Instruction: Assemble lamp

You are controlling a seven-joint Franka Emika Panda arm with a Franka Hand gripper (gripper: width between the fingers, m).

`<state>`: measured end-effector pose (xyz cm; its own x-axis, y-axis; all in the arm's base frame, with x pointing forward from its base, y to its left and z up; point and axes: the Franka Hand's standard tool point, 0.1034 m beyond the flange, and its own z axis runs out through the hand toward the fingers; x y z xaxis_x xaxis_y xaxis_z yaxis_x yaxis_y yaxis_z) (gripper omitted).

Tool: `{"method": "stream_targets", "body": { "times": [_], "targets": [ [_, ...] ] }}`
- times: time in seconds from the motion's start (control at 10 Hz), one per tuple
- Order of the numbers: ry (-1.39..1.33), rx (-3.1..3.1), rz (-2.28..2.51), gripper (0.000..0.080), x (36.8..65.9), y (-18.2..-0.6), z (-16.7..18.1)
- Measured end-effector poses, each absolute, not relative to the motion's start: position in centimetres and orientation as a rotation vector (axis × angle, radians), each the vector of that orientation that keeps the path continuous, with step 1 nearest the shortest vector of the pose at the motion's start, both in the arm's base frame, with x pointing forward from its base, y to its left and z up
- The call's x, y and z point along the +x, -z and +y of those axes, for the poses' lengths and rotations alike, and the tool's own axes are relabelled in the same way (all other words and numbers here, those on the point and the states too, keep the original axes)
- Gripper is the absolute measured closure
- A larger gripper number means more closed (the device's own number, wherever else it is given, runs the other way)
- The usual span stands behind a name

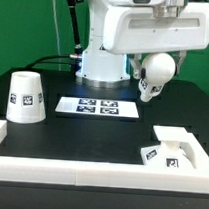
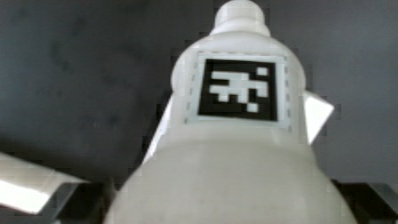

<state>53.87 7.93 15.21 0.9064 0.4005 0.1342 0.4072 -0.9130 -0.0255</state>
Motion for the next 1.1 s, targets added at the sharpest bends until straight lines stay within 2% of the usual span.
{"method": "stream_targets", "body": {
  "times": [0.2,0.3,0.5,0.6,0.8,1.1],
  "targets": [
    [0.412,-3.007,-0.635,0.0222,55.3,-16.0,7.9],
    [0.619,-3.0,-0.626,0.0222,56.5,-17.2,7.9],
    [0.802,-2.996,-0.649,0.0222,56.4,-16.7,6.5],
    [0.75,-2.998,-0.649,0.0222,56.2,-16.5,6.8],
    [0.749,-2.991,-0.662,0.0222,57.0,-17.4,7.1],
    [0.764,-2.964,-0.616,0.0222,59.1,-17.3,9.9]
  ]
}}
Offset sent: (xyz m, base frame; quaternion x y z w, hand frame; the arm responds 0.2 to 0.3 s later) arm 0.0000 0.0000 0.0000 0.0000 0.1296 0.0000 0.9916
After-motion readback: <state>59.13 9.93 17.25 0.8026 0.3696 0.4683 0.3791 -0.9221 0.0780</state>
